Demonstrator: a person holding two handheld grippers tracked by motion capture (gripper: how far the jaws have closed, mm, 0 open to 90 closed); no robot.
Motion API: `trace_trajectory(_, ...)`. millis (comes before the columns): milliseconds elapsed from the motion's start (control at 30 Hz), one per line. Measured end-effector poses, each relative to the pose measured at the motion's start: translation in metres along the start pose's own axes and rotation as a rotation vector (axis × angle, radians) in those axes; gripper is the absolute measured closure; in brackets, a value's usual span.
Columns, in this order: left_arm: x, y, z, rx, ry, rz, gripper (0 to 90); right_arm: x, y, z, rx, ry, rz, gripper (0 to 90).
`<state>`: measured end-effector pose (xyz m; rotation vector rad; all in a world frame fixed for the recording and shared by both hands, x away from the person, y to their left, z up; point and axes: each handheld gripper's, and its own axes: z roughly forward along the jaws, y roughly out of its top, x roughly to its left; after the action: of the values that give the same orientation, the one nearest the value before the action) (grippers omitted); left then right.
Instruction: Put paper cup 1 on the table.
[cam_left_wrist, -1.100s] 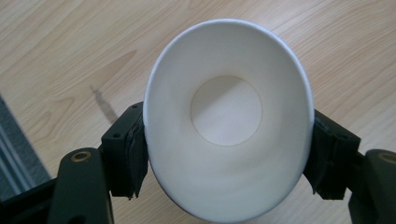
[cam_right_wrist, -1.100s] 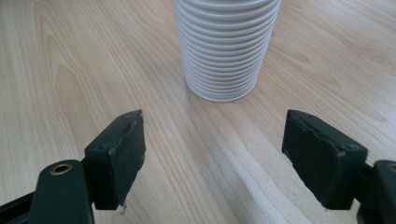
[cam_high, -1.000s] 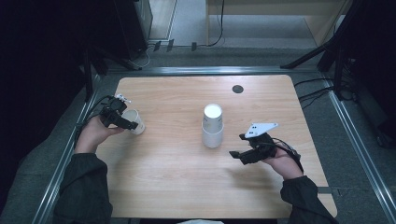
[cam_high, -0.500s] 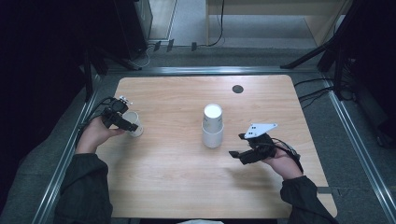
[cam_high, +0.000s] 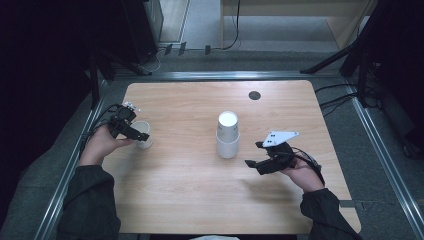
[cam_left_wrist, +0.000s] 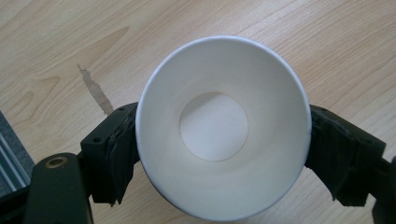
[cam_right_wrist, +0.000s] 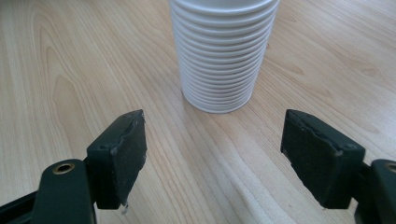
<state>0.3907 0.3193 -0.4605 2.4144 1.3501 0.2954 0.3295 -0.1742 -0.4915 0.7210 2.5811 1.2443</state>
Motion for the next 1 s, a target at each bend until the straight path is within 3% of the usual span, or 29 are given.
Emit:
trace_trajectory(167,0.004,-0.004,-0.013,-0.054,-0.027,-0.03,17.6,-0.002,0.001,-0.002,0.004,-0.014,-0.008,21.3)
trace_trajectory(433,0.002,-0.007,-0.029,-0.094,-0.034,-0.032,17.7,-0.002,0.006,-0.004,0.009,-0.024,-0.009,18.7)
trace_trajectory(633,-0.003,-0.008,-0.04,-0.127,-0.055,-0.037,17.7,-0.003,0.011,-0.002,0.018,-0.002,0.004,14.4)
trace_trajectory(767,-0.013,-0.006,-0.047,-0.162,-0.085,-0.023,17.8,-0.005,0.017,-0.002,0.029,0.027,0.024,13.6)
trace_trajectory(867,-0.022,-0.004,-0.051,-0.174,-0.124,0.004,18.0,-0.007,0.022,-0.003,0.024,0.021,0.011,13.5)
trace_trajectory(933,-0.029,-0.003,-0.054,-0.192,-0.152,0.018,18.0,-0.007,0.024,-0.004,0.022,0.054,0.003,13.6)
trace_trajectory(1000,-0.036,-0.002,-0.055,-0.205,-0.173,0.029,18.2,-0.006,0.026,-0.003,0.016,0.058,-0.014,13.7)
